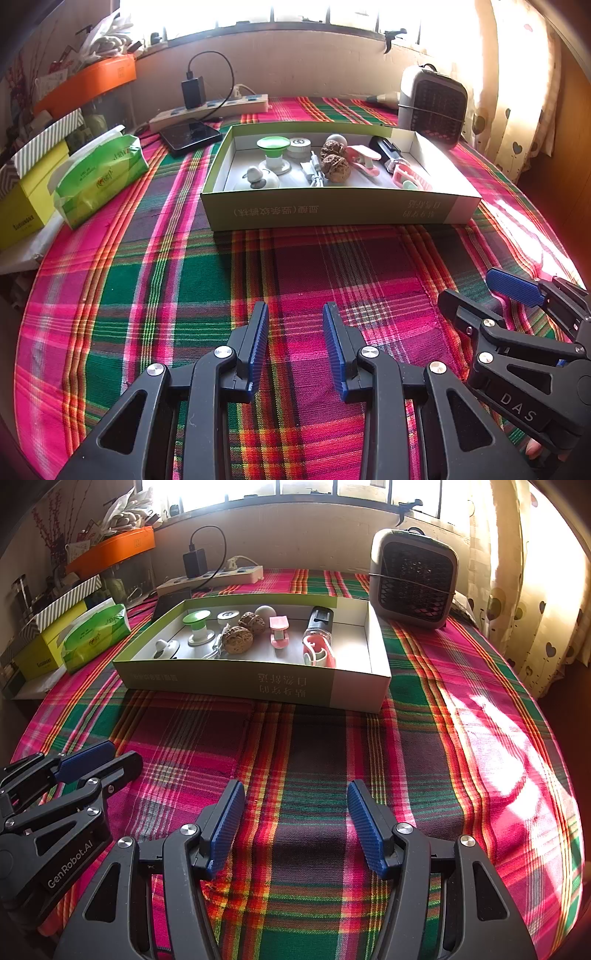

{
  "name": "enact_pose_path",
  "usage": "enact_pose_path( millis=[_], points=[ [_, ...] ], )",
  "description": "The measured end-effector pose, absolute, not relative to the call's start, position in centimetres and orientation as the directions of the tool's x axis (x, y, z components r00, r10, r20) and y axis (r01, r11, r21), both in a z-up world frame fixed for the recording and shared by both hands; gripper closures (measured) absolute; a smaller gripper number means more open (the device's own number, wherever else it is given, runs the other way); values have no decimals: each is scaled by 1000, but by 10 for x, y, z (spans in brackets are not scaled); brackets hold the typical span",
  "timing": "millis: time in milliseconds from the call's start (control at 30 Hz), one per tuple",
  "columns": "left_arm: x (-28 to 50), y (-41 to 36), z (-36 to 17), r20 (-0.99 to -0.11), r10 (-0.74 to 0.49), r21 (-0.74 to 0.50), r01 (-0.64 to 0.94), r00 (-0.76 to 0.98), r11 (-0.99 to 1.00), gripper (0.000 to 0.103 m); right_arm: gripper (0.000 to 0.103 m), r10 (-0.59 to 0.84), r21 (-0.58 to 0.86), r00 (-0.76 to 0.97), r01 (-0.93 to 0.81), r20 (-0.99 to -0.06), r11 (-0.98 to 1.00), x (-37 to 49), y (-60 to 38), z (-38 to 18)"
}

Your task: Organize objects

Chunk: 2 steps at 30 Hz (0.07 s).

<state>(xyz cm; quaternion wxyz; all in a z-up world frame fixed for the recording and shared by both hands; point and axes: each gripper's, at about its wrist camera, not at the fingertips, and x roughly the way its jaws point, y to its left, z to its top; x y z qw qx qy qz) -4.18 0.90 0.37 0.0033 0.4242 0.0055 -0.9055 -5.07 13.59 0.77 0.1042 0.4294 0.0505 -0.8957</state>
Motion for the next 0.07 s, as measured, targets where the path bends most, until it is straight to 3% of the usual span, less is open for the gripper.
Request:
enact_pose_path(
  millis=[67],
  points=[
    [-42, 9, 4, -768, -1, -8, 11, -640, -1000, 75, 44, -143, -1, -610, 230, -780, -973, -51, 136, 8]
  ],
)
